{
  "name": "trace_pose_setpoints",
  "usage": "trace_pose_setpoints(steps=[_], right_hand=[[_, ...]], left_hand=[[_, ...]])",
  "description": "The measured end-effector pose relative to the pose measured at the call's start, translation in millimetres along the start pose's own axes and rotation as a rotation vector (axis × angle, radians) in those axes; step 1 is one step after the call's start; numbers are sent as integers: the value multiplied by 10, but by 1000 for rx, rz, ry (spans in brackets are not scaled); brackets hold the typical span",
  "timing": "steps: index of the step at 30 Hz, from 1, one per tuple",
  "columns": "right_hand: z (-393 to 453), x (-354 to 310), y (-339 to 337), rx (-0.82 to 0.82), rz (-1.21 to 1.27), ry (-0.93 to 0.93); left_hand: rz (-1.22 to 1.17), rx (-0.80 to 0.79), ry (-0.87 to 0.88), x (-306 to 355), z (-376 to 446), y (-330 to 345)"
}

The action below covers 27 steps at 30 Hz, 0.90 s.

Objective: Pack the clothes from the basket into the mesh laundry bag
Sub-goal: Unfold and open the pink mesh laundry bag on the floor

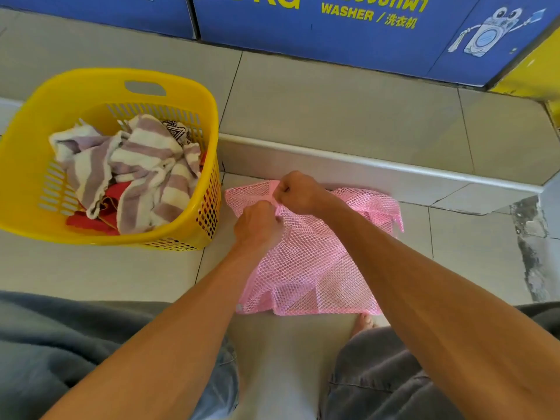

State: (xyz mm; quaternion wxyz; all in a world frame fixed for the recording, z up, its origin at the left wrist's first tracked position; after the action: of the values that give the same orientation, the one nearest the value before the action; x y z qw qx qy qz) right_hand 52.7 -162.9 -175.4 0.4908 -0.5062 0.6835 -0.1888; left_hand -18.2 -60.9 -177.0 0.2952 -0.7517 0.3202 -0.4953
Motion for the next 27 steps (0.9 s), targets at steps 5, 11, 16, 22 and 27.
trace_pose_setpoints(steps=[5,11,16,22,27], right_hand=[[311,156,86,0,-101,66],[600,156,19,95,-151,108],[617,110,-69,202,-198,137],[512,71,-71,328,-227,157],[374,84,-139,250,-73,236]], left_hand=[[-150,-192,-89,-192,-16,150],[-104,-410,-78,-433,-204,235],[6,-573,-102,-602,-359,345],[68,-580,-93,-666,-371,354],[-82,-368,-102,-556,-240,205]])
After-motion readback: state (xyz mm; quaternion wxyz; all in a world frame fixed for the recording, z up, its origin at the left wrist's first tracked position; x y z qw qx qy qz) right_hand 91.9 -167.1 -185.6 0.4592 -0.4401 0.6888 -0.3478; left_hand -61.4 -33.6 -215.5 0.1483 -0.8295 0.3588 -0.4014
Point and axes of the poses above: each hand's wrist, its own z-axis towards the middle knuckle, its own y-axis out of the palm, x = y × z, the point moved 5 cm from there along z, towards the middle knuckle, and after that the axes turned 6 degrees about -z, right-handed, at the moved point
